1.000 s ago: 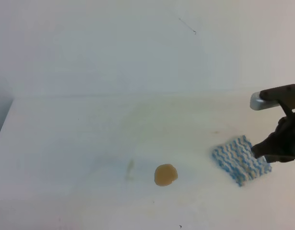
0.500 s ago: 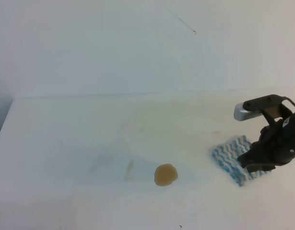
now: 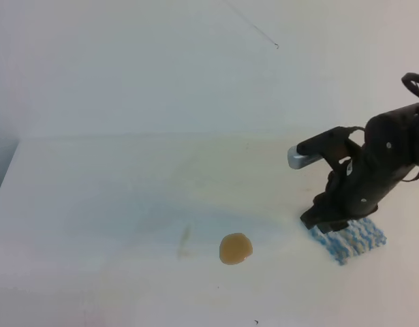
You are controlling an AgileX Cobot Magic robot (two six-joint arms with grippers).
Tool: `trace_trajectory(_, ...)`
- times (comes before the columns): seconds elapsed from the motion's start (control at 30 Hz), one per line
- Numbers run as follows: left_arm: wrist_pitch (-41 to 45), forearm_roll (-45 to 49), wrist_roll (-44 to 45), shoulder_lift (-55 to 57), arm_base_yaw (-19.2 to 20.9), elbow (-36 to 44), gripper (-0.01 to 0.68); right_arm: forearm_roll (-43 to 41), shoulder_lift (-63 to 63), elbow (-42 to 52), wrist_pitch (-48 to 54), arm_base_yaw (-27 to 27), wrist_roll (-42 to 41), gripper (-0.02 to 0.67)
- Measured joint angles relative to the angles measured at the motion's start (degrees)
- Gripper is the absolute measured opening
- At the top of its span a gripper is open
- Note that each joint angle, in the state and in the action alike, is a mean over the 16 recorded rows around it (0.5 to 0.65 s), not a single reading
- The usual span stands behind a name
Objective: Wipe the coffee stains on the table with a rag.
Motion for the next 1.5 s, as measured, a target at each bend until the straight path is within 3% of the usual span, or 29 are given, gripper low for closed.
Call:
trace_trajectory(0.4,0.0,0.0,0.0,0.0,0.0,0.0,0.001,-4.7,7.9,-3.6,1.7,0.6,5.4,0.339)
trace_trajectory(0.77,0.0,0.0,0.0,0.0,0.0,0.0,0.001,-5.0,9.9,-4.9,3.2,0.6,4.4,0.144)
trace_trajectory(1.0,0.0,0.0,0.0,0.0,0.0,0.0,0.001,2.1,10.5,-7.3,5.6,0.7,0.2,0.038)
trace_trajectory(1.5,0.0,0.0,0.0,0.0,0.0,0.0,0.001,24.0,11.5,-10.3,5.2,2.9,-9.9,0.027)
